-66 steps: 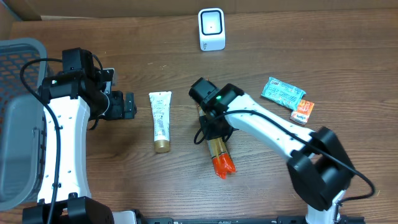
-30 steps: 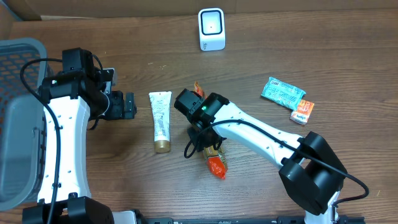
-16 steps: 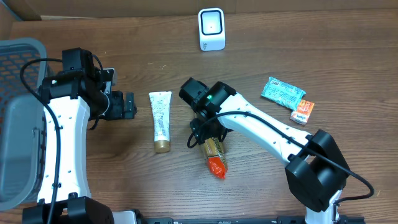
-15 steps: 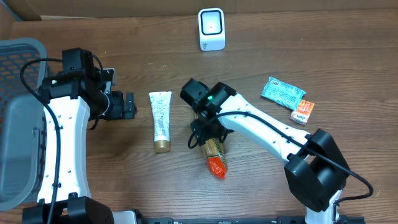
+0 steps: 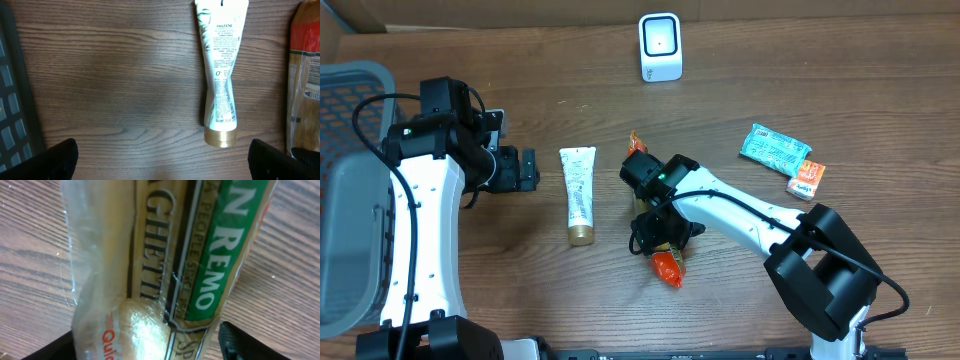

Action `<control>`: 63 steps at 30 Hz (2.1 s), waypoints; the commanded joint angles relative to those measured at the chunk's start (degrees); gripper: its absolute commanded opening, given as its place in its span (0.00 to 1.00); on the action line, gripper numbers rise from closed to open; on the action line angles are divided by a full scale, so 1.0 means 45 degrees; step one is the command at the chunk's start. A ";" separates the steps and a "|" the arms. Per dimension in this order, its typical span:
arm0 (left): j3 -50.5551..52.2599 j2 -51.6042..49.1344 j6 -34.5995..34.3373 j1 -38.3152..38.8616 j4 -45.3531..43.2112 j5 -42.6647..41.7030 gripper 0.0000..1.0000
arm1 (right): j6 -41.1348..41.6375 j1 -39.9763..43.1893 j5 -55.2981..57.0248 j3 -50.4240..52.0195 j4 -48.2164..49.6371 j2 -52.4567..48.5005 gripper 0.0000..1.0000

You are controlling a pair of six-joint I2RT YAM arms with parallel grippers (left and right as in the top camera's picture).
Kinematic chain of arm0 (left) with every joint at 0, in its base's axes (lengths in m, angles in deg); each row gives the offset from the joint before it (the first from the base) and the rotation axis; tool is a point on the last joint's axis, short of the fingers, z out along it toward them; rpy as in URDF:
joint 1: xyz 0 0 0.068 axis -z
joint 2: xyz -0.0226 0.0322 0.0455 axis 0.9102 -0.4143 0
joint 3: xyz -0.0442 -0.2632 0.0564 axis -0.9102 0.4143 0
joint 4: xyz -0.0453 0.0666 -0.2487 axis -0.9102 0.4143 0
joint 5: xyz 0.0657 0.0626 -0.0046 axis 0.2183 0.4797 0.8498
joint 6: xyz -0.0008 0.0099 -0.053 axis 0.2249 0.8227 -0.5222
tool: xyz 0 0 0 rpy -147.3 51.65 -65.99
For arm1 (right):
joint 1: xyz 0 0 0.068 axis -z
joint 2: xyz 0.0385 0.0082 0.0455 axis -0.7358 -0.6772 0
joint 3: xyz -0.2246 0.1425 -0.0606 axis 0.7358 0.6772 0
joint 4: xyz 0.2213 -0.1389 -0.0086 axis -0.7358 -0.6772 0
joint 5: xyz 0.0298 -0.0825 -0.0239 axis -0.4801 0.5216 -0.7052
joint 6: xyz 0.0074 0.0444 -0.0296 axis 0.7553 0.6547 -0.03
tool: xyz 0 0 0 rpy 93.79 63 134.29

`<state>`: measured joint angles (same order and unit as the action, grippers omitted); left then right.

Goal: Scan the item barcode
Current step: 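Lift the spaghetti bag and pull it right with the right gripper, then carry the spaghetti bag up toward the white scanner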

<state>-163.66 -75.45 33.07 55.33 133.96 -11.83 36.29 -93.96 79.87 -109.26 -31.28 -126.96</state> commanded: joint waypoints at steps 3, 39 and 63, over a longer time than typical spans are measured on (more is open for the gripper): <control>0.0000 -0.0029 0.0243 0.0024 -0.0005 -0.0005 1.00 | 0.0495 0.0034 -0.0180 0.0437 0.0291 0.0238 0.55; 0.0000 -0.0024 0.0248 0.0024 -0.0005 -0.0005 1.00 | -0.2574 0.5241 -1.1613 -0.0563 0.1248 0.6912 0.04; 0.0000 -0.0029 0.0243 0.0024 -0.0005 -0.0005 1.00 | -0.1185 0.5600 -0.5513 -0.3555 -0.0515 0.5042 0.03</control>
<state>-163.66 -75.45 33.07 55.33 133.96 -11.85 31.72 -67.80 43.11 -115.89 -32.94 -101.33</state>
